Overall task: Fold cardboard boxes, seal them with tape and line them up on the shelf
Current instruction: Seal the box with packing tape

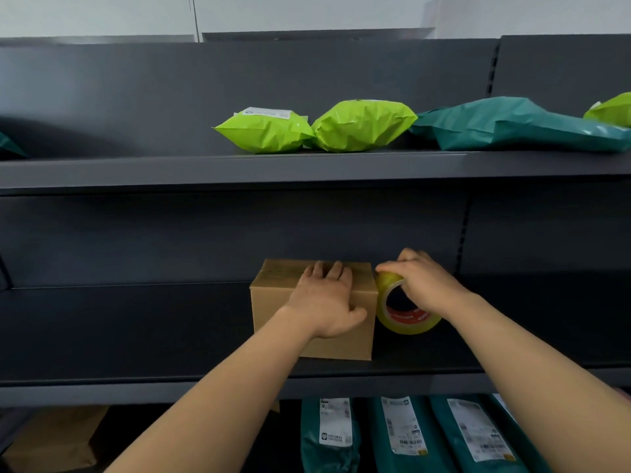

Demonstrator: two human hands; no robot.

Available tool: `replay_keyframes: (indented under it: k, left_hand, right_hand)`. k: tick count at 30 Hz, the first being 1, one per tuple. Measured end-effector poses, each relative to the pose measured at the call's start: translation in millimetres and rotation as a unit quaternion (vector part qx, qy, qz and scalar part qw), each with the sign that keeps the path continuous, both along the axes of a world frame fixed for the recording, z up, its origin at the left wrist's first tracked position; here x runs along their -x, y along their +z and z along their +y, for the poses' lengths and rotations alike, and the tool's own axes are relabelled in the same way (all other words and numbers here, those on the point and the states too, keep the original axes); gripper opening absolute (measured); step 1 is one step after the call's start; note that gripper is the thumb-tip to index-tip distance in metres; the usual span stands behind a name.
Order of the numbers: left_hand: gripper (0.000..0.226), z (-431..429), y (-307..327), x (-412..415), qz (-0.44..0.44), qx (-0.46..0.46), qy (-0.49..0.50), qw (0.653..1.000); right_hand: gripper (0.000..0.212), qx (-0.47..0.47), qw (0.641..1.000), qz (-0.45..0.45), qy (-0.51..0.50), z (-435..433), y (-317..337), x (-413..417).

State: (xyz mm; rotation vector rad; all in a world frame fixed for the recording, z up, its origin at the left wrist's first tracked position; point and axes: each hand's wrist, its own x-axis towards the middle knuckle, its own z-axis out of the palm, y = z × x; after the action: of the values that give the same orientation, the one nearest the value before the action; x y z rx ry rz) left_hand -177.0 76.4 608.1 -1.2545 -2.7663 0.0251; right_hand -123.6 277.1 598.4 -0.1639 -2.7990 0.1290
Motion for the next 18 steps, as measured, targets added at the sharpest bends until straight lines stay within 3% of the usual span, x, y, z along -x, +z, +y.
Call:
replay_keyframes:
  k: [3, 6, 10, 13, 16, 18]
  left_hand:
    - [0.082, 5.5, 7.5, 4.0, -0.015, 0.029, -0.008, 0.999]
    - [0.084, 14.4, 22.9, 14.0, -0.086, 0.026, -0.018, 0.996]
    - [0.107, 28.1, 39.9, 29.5, -0.198, 0.054, 0.006, 0.979]
    - [0.118, 34.1, 38.1, 34.2, -0.208, 0.051, 0.011, 0.977]
    - [0.123, 34.6, 30.2, 31.3, -0.186, 0.012, 0.002, 0.982]
    - [0.122, 29.3, 28.1, 28.0, -0.18, -0.026, -0.008, 0.983]
  right_hand:
    - [0.07, -0.031, 0.999, -0.022, 0.003, 0.5, 0.0, -2.1]
    - [0.069, -0.048, 0.999, -0.024, 0.011, -3.6, -2.0, -1.8]
    - [0.069, -0.06, 0.998, -0.031, 0.019, -8.5, -0.2, -0.5]
    - [0.072, -0.048, 0.998, -0.03, 0.012, -8.3, -3.0, -0.4]
    - [0.074, 0.088, 0.996, 0.005, -0.009, 0.9, -12.5, -5.9]
    - [0.063, 0.223, 0.972, 0.071, -0.031, 9.3, -17.4, -15.2]
